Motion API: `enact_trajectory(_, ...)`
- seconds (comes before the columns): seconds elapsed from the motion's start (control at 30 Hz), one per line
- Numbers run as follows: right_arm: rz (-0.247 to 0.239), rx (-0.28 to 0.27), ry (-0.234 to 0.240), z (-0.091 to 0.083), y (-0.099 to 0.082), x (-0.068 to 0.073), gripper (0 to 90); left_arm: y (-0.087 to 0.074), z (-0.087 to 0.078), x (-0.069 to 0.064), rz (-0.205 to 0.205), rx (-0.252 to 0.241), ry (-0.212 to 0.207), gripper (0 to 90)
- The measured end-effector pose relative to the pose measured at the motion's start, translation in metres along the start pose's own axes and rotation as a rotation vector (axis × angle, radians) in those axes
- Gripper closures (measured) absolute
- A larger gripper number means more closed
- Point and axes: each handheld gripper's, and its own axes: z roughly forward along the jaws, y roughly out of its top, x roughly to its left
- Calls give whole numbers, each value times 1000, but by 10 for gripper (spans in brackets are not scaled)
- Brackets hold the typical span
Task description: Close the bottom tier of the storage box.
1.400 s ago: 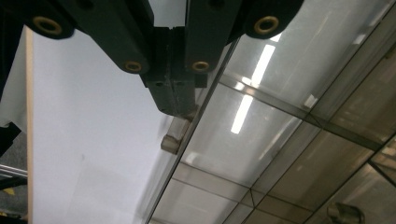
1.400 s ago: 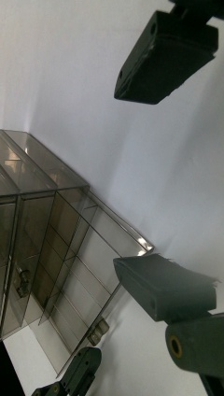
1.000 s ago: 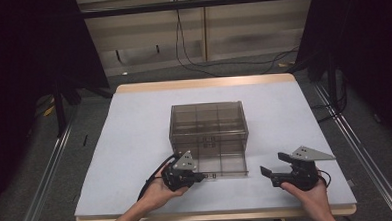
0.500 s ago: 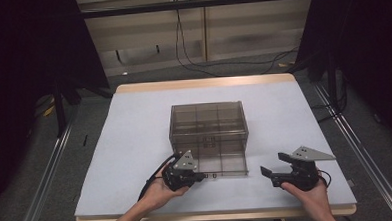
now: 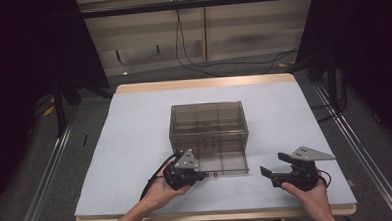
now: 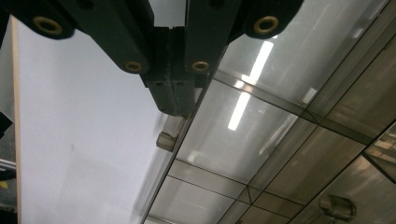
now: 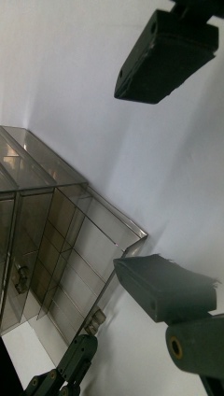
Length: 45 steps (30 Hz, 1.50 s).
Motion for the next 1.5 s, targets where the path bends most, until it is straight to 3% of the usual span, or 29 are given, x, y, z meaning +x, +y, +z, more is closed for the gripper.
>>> enact_trajectory(0.23, 3, -1, 0, 0, 0, 0, 153, 1, -1, 0, 5, 20, 4, 900)
enact_trajectory(0.53, 5, -6, -2, 0, 0, -1, 152, 1, 2, 3, -17, -21, 8, 900)
enact_trajectory(1.27, 5, -6, 8, -1, 0, 0, 148, 2, 1, 3, -24, -11, 34, 900)
enact_trajectory(1.4, 6, -4, 10, 0, 0, -1, 148, 1, 3, 3, -34, -32, 27, 900)
enact_trajectory(1.5, 6, -3, 9, 0, 1, 0, 148, 3, 2, 3, -29, -11, 43, 900)
